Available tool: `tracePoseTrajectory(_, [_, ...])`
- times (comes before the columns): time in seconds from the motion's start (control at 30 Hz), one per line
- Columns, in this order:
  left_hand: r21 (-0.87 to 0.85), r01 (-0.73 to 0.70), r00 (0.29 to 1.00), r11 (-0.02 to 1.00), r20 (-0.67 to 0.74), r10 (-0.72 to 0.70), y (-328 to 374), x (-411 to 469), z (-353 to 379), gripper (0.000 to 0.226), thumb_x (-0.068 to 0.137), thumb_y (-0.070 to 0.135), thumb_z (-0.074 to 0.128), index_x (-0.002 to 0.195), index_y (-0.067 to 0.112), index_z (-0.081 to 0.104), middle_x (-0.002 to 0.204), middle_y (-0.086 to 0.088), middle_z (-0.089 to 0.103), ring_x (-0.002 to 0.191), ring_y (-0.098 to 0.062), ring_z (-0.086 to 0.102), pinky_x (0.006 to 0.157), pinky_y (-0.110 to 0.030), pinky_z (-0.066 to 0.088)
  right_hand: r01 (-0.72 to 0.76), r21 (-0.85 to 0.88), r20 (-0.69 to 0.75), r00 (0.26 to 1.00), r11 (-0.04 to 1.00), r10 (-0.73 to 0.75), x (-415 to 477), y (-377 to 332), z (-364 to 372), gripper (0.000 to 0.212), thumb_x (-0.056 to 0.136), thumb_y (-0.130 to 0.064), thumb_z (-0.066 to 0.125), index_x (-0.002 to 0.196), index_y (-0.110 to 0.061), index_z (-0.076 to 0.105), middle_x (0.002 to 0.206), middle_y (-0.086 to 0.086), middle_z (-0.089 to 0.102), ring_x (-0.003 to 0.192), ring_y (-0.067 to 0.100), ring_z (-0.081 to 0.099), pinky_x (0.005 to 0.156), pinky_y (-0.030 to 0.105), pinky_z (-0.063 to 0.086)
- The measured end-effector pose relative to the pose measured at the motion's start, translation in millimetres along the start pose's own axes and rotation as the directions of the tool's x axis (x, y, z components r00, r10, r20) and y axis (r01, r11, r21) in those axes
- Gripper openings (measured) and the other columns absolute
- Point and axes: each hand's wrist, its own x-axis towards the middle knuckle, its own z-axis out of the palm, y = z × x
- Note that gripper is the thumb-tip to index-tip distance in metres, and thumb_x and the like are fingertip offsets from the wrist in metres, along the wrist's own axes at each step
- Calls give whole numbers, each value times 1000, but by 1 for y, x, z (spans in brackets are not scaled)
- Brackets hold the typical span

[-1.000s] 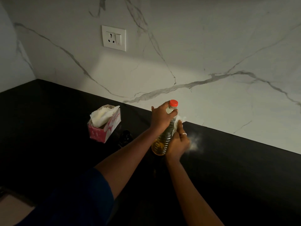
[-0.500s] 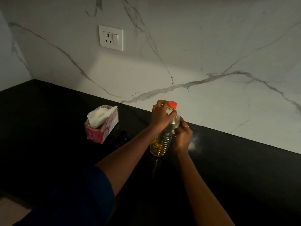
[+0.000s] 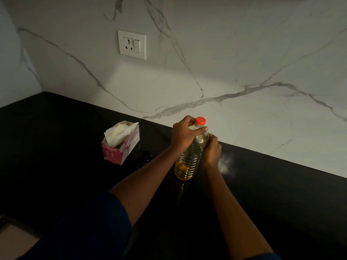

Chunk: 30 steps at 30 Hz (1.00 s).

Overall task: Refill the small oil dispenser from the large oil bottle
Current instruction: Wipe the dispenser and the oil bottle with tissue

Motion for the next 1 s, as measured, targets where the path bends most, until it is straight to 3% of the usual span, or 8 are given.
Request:
tracePoseTrajectory(0.1, [-12,3,999,1000,36,-3,0,0,-1,42,74,40,74,102,11,62,99,-2,69,90,-16,64,77,-28,52,4,29,-113,994,1000,-1,-11,14,3,38,98,-18,35,78,-16,68,72,-2,66,64,3,60,65,30,48])
tracePoseTrajectory(0.2, [-54,42,996,998,82,-37,-1,0,-2,40,77,37,71,105,10,62,101,-2,69,95,-17,63,87,-36,52,-6,160,-212,976,987,40,-26,16,9,35,97,-17,37,105,-4,68,89,7,71,79,11,66,74,34,54])
tracePoseTrajectory(0.33, [-99,74,989,992,131,-61,1,2,-7,38,81,30,68,112,10,60,108,-4,67,104,-21,61,95,-45,47,57,209,-199,980,976,-15,-31,7,14,34,97,-14,36,118,-7,63,103,-8,69,90,-2,66,72,13,52])
tracePoseTrajectory(0.47, [-115,83,984,990,169,-63,4,4,-8,36,81,25,68,114,12,59,112,-5,66,105,-22,60,95,-42,47,84,61,-69,994,995,-80,-11,-8,9,30,99,-13,35,107,-15,64,83,-24,63,77,-14,61,61,2,44])
tracePoseTrajectory(0.63, [-102,73,983,992,175,-55,5,3,-8,35,83,24,66,115,12,59,112,-5,65,106,-21,59,92,-34,44,-41,-17,-7,999,999,41,-9,5,4,41,101,-26,31,72,-19,59,74,5,64,67,10,59,60,20,46])
tracePoseTrajectory(0.77, [-99,78,982,992,179,-59,5,2,-6,36,86,24,63,119,11,56,118,-6,63,113,-22,55,98,-38,42,-89,115,-79,992,989,98,-38,28,9,40,100,-23,31,85,-14,67,85,8,69,80,17,66,76,34,51])
tracePoseTrajectory(0.9, [-108,100,977,989,197,-77,6,3,-4,37,88,23,60,122,11,54,119,-7,61,114,-24,54,101,-39,41,-62,223,-128,987,973,92,-49,28,14,41,99,-26,33,80,-26,69,78,-10,72,79,2,67,70,21,49])
tracePoseTrajectory(1.0, [-121,117,973,986,214,-89,3,3,-3,35,89,25,58,122,14,52,119,-6,60,110,-18,53,94,-32,38,-37,235,-101,993,971,62,-41,22,14,39,100,-27,31,87,-22,68,83,-3,71,81,9,68,69,22,51])
